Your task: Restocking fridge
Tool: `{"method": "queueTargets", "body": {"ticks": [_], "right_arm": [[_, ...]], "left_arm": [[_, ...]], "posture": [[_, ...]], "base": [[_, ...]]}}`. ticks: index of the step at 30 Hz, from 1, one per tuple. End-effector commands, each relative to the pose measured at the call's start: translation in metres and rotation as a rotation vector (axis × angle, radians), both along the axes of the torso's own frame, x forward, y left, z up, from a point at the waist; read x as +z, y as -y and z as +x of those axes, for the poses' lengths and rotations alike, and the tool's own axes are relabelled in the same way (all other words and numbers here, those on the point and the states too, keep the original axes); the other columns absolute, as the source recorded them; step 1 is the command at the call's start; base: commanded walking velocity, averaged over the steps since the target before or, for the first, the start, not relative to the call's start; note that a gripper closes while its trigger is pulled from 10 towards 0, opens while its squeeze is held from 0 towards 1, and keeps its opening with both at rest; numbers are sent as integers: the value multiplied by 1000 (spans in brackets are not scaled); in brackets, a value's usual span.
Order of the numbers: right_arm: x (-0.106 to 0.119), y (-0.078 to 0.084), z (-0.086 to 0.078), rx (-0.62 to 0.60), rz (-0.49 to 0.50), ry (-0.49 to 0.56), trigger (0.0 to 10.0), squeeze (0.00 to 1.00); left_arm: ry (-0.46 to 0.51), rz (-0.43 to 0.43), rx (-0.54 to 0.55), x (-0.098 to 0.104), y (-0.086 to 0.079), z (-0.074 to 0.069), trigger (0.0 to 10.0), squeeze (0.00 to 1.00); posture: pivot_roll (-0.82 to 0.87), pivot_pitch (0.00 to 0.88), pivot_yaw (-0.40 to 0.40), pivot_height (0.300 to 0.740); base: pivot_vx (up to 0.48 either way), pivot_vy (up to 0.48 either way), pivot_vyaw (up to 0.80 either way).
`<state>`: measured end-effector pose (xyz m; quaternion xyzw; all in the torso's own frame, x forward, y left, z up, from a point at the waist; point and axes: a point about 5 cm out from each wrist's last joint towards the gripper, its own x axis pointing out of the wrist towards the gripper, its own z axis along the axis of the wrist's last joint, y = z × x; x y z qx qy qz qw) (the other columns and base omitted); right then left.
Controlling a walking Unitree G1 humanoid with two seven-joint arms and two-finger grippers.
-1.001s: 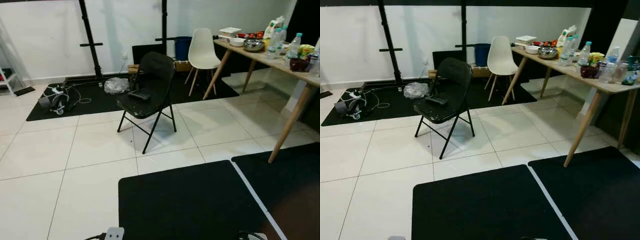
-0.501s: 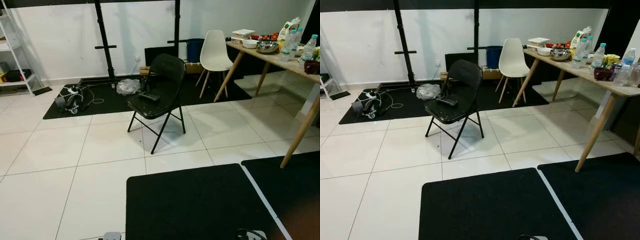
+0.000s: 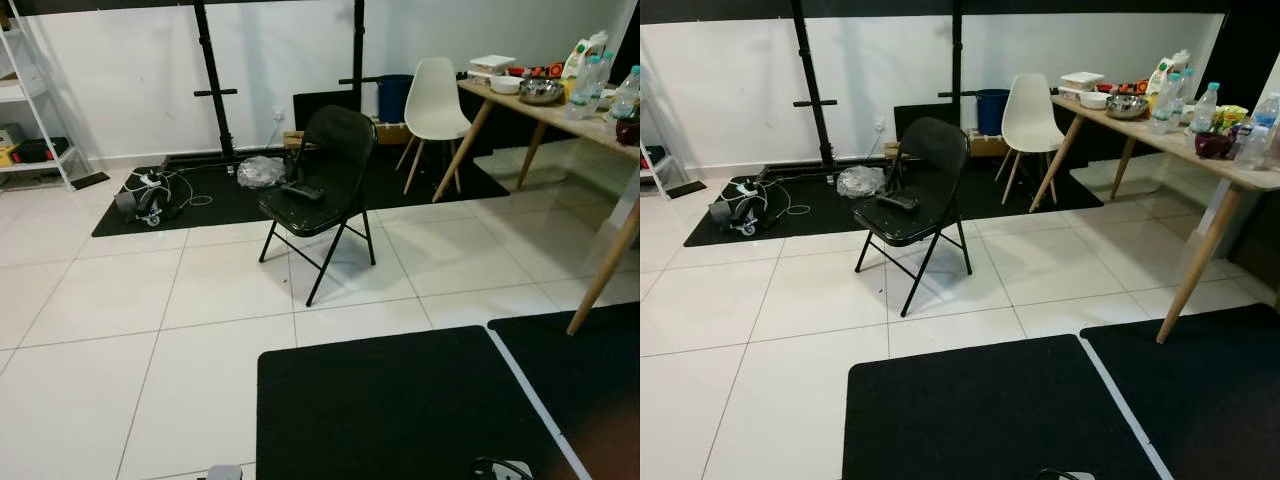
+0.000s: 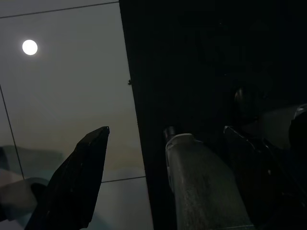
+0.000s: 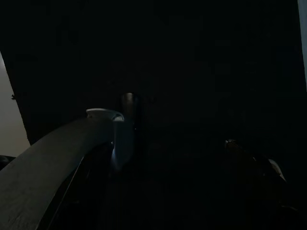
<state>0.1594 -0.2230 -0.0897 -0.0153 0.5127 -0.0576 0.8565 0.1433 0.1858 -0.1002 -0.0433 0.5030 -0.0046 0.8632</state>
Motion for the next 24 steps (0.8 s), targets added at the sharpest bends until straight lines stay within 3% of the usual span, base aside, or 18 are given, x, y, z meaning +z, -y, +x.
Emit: {"method": "queueTargets", "body": {"ticks": [1, 3, 4, 24], "right_arm": [[1, 4, 1, -29, -17, 11, 10000, 1000], [2, 5, 2, -35, -28, 12, 10000, 1000], [4, 6, 5, -64, -11, 29, 10000, 0], [2, 6, 3, -113, 2, 21, 10000, 0]], "left_arm": [[-18, 22, 34, -1, -5, -3, 10000, 1000], [-17, 26, 54, -1, -6, -3, 10000, 1000], [-16, 24, 43, -1, -6, -3, 10000, 0], [-34, 2, 38, -2, -7, -7, 10000, 0]], "posture": [[-51, 0, 26, 740], [-52, 0, 25, 740], [-57, 0, 28, 740], [-46, 0, 28, 740]], "base": [[0, 0, 0], [0, 0, 0], [0, 0, 0], [0, 0, 0]]}}
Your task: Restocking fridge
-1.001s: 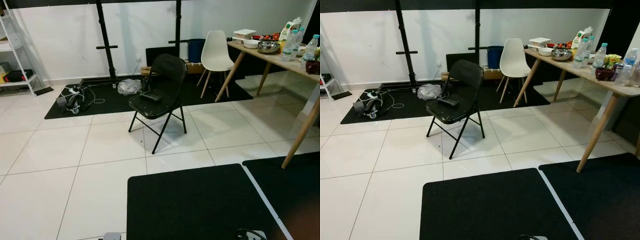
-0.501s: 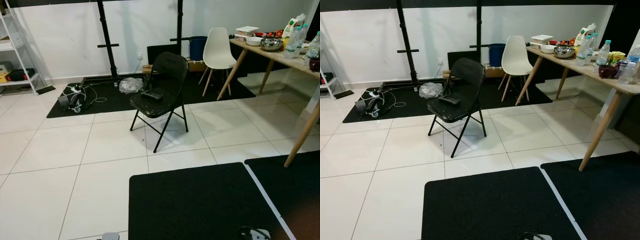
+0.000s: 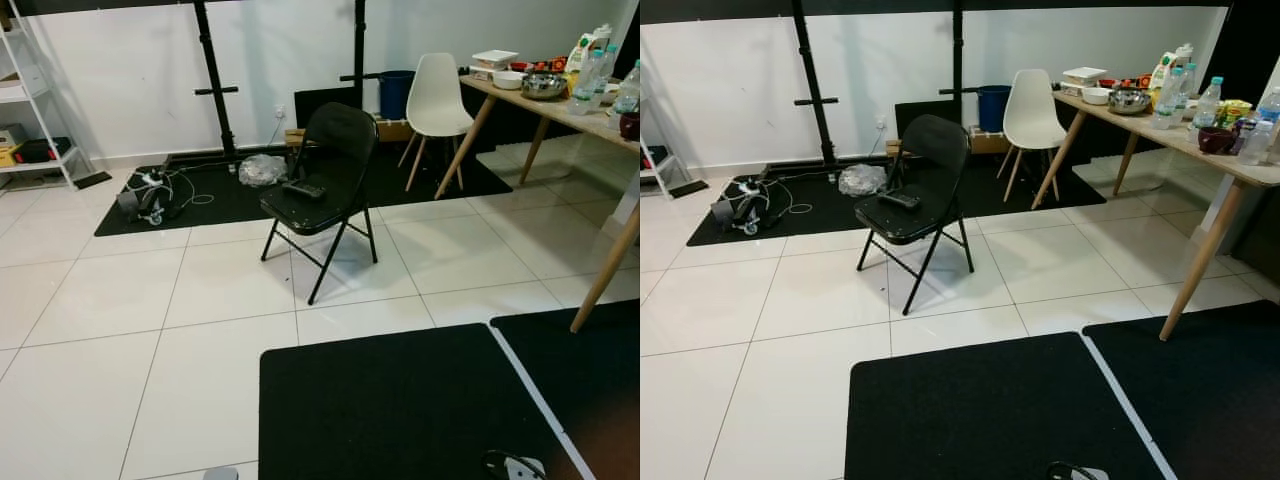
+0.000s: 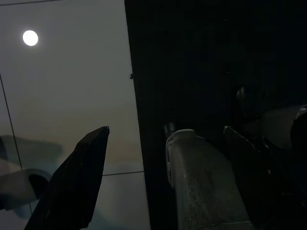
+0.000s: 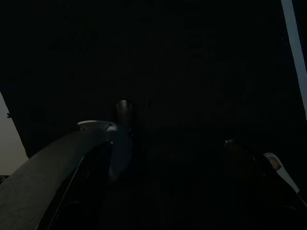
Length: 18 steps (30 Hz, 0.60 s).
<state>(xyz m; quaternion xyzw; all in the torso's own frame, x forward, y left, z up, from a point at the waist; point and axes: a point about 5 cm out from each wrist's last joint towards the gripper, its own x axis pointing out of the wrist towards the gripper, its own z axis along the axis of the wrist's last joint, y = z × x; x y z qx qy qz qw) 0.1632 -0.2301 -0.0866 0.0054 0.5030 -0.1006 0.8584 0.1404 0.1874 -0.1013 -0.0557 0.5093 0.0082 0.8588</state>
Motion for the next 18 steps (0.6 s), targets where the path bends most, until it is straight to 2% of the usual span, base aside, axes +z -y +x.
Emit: {"method": "queueTargets", "body": {"ticks": [1, 15, 18], "right_arm": [[-1, -1, -1, -19, 12, 0, 10000, 0], [2, 0, 4, -14, 14, 21, 10000, 0], [1, -1, 3, -12, 17, 18, 10000, 0]], "left_arm": [[-18, 11, 4, -1, -5, -4, 10000, 0], [-32, 8, -28, -2, -2, -5, 10000, 0], [-34, 6, -33, -2, -2, -6, 10000, 0]], "posture": [[-46, 0, 28, 740], [-39, 0, 25, 740], [-38, 0, 28, 740]], "base": [[0, 0, 0], [0, 0, 0], [262, 0, 0]]}}
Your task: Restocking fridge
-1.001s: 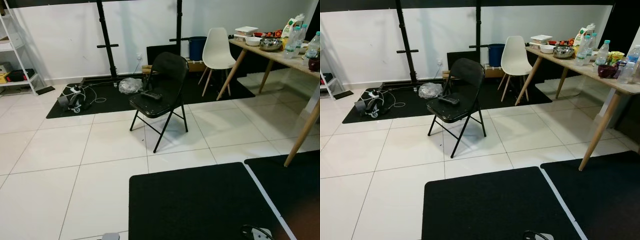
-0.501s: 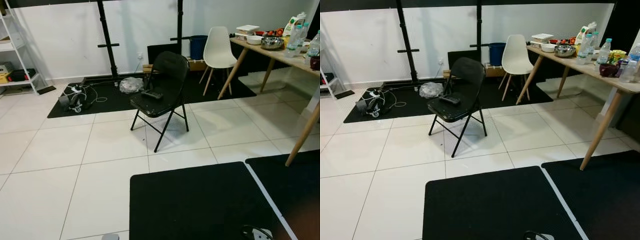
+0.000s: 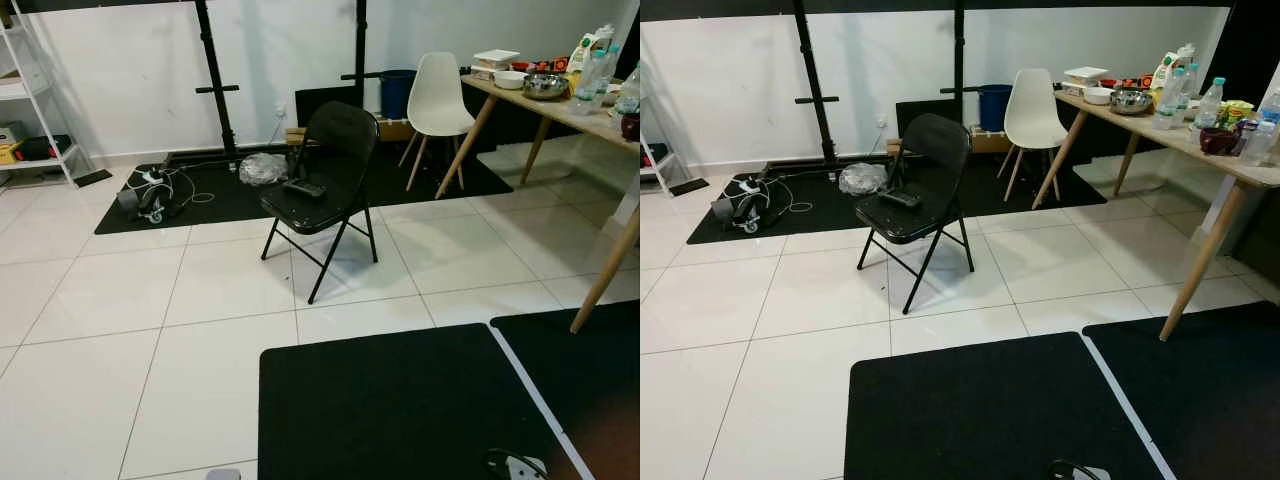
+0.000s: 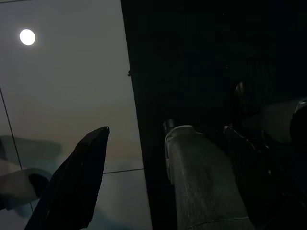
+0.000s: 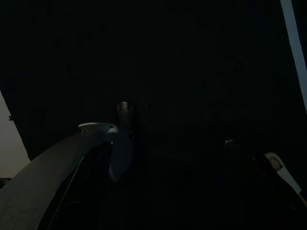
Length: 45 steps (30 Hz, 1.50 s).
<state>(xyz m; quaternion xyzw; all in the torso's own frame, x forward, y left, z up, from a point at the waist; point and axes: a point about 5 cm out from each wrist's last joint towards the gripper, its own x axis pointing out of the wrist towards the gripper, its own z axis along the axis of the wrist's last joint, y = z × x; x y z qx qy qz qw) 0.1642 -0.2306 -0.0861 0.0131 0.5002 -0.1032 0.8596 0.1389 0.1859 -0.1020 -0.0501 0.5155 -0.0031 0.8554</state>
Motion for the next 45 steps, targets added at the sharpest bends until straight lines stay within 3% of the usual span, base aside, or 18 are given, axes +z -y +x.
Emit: {"method": "queueTargets", "body": {"ticks": [1, 13, 41, 45], "right_arm": [[0, -2, 1, -1, 11, 10, 10000, 0], [-1, -4, -1, 1, 20, 5, 10000, 0], [-2, -6, 0, 3, 25, 2, 10000, 0], [-1, -6, 0, 1, 25, 4, 10000, 0]], "left_arm": [[-25, 5, -14, -1, -4, -5, 10000, 0], [-40, 3, -26, -2, -3, -7, 10000, 0], [-40, 3, -27, -2, -3, -7, 10000, 0], [-40, 5, -30, -2, -2, -7, 10000, 0]], "posture": [[-38, 0, 28, 740], [-40, 0, 28, 740], [-39, 0, 30, 740], [-39, 0, 30, 740]], "base": [[292, 0, 0], [300, 0, 0], [184, 0, -788], [70, 0, -100]]}}
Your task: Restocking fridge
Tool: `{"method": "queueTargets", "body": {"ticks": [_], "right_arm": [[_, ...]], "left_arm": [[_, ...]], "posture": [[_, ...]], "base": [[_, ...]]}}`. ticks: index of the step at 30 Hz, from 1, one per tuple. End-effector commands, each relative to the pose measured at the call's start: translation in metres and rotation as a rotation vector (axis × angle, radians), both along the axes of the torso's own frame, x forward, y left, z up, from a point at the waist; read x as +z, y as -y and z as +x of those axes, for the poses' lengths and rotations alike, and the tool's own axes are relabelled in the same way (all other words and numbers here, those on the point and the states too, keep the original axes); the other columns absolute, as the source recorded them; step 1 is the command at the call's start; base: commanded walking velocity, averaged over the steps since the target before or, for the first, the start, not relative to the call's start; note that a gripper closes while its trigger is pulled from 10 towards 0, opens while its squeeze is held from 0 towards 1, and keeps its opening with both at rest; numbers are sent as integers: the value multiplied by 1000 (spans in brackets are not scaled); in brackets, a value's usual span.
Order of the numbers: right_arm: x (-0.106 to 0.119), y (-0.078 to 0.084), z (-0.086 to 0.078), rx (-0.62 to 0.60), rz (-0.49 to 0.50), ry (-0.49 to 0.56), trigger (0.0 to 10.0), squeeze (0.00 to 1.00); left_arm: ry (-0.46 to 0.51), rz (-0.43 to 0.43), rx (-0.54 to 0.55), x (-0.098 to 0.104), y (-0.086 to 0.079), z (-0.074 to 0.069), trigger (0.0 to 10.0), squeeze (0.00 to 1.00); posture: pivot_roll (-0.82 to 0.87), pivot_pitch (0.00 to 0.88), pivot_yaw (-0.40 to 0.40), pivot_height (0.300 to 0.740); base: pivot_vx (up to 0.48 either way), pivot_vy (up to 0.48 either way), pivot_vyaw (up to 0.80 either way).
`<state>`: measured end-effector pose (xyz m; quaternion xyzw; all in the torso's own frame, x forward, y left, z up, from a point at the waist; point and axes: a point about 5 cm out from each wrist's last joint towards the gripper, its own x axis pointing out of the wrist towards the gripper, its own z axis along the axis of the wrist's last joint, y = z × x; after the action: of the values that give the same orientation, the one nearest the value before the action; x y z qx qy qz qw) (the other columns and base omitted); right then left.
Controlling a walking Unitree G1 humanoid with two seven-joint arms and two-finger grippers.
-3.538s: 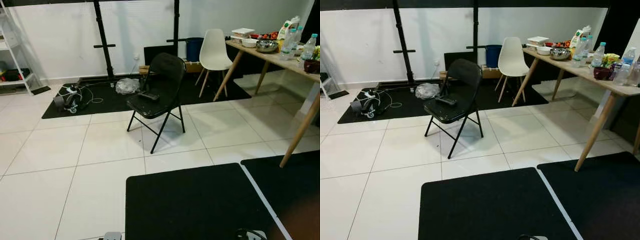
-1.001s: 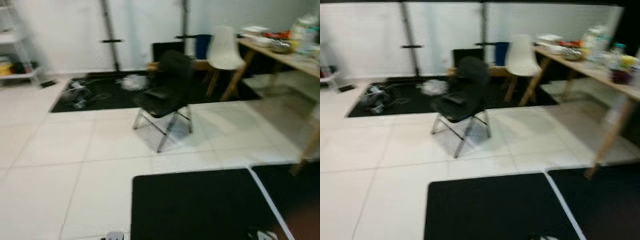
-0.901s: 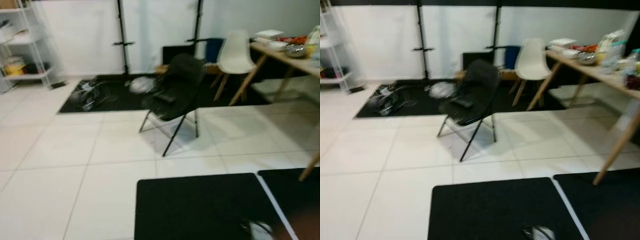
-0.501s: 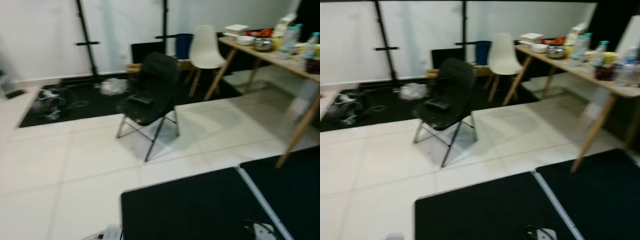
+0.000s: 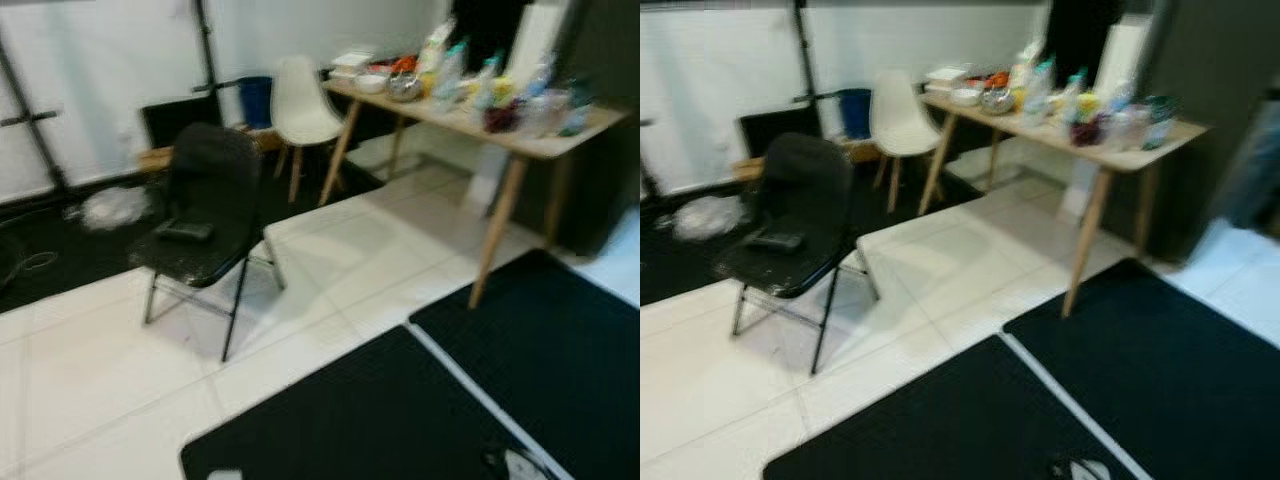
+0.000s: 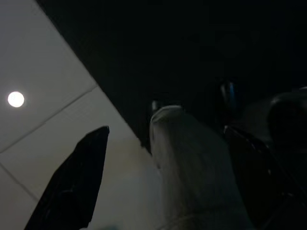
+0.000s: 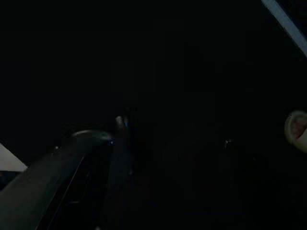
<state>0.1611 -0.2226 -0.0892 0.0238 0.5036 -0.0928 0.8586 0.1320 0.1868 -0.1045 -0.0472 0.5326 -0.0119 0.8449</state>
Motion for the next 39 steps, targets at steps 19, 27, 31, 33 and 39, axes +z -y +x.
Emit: {"method": "queueTargets", "body": {"ticks": [19, 27, 31, 33, 39], "right_arm": [[2, 3, 4, -12, -4, 18, 10000, 0], [2, 3, 4, -10, -6, 17, 10000, 0], [3, 4, 4, -9, -6, 19, 10000, 0], [3, 4, 4, -9, -7, 20, 10000, 0], [3, 3, 5, 1, -7, 13, 10000, 0]], "left_arm": [[-7, 10, -23, 0, -1, 0, 10000, 0], [-5, 7, -24, 0, 0, 1, 10000, 0], [-6, 6, -24, 0, 0, 0, 10000, 0], [-7, 6, -23, 0, 0, 0, 10000, 0], [-7, 8, -26, 0, 0, 0, 10000, 0]], "posture": [[-38, 0, 28, 740], [-39, 0, 24, 740], [-38, 0, 23, 740], [-38, 0, 23, 740], [-38, 0, 23, 740]], "base": [[65, 0, 0], [315, 0, 0], [316, 0, 0], [319, 0, 0], [319, 0, -263]]}}
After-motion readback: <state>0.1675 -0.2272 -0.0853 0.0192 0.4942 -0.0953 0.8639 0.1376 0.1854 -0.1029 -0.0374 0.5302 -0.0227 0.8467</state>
